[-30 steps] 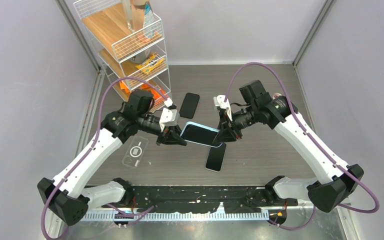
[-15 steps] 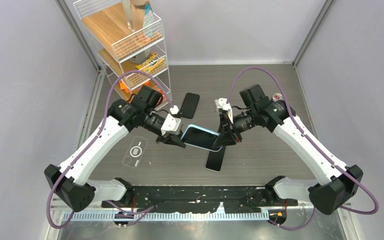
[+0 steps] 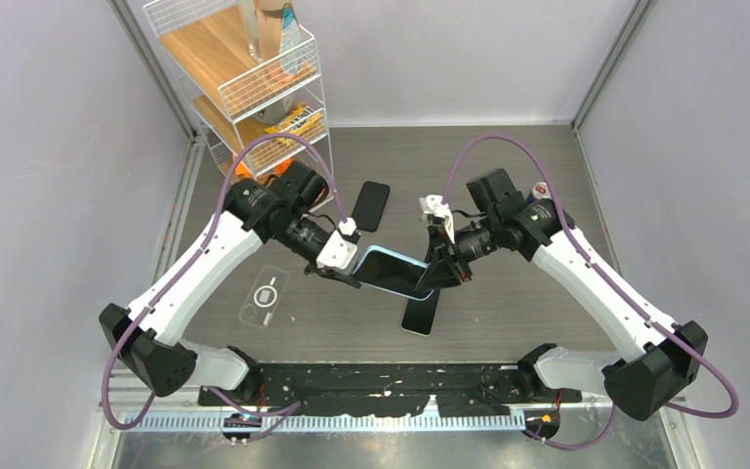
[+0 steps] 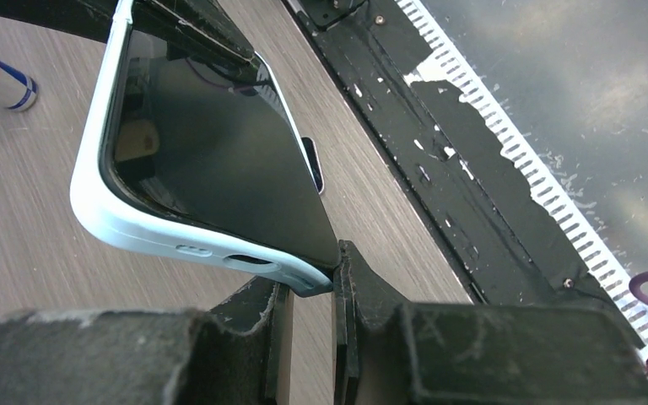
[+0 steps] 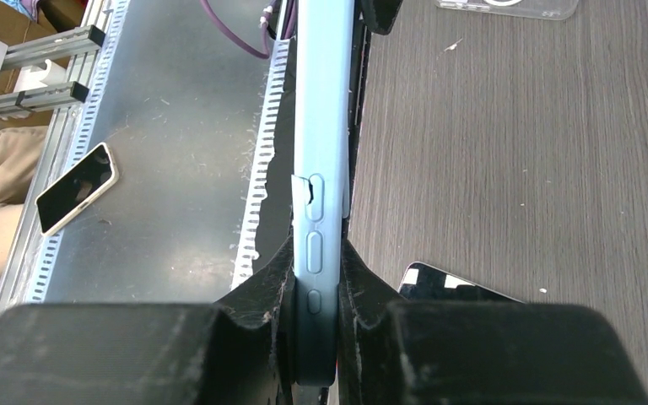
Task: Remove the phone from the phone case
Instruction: Remove the phone case from the phone.
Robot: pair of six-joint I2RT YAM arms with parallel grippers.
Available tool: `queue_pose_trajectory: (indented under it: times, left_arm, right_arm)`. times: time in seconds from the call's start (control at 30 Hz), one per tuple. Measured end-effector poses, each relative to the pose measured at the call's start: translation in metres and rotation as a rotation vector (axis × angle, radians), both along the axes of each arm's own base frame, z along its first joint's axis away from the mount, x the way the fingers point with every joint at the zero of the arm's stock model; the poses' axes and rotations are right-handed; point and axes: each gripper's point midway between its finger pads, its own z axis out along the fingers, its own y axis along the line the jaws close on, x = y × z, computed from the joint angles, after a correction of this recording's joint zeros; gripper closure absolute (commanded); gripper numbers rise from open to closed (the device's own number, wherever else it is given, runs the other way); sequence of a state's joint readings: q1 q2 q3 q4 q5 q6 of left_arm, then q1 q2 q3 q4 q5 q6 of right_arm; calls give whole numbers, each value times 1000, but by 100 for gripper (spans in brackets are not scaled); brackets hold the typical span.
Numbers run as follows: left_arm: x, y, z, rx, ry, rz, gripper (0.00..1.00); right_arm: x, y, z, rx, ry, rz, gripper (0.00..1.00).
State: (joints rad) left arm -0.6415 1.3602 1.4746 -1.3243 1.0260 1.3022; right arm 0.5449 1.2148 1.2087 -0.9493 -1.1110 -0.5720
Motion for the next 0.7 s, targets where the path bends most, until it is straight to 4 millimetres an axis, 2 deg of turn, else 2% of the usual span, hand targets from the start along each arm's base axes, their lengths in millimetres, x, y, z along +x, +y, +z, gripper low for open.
queue_pose_trajectory:
  times: [0.47,0.7]
  left_arm:
    - [23,3,-11,114,-161,-33,100]
    - [34,2,-21,191,-150,31,100]
  right_arm:
    - [-6,3,-3,-8,4,15,95]
    - [-8,3,-8,-37,11,8,95]
